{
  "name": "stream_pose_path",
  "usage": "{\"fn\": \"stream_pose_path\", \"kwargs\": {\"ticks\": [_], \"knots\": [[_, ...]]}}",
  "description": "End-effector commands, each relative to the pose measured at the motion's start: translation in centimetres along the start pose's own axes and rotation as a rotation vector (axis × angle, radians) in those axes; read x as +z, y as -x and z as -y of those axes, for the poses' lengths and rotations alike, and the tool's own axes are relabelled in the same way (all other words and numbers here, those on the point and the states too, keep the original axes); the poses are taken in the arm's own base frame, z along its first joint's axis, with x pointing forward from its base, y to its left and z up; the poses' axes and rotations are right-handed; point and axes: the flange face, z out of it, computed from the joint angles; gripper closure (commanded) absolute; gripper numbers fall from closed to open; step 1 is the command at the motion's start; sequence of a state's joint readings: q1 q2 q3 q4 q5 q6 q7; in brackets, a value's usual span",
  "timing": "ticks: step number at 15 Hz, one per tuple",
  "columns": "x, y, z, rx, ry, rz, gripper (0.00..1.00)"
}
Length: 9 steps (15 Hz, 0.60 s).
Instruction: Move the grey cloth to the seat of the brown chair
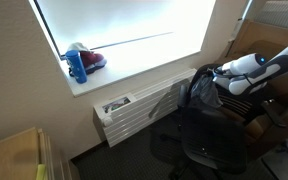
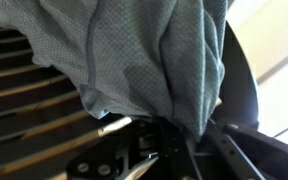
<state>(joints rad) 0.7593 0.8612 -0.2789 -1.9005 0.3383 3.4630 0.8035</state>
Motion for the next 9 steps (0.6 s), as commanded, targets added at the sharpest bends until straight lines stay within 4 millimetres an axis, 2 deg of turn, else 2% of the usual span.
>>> {"fn": "stream_pose_path", "kwargs": {"ticks": [1, 4, 7, 9], "knots": [[-6.7, -5.1, 3.0, 0.155, -0.043, -0.109, 0.97], [-11.7, -8.7, 3.5, 0.311, -0.063, -0.203, 0.97], [-16.5, -12.8, 1.6, 0.467, -0.063, -0.322, 0.97], [-19.1, -15.5, 1.4, 0.524, -0.077, -0.438, 0.97]]}}
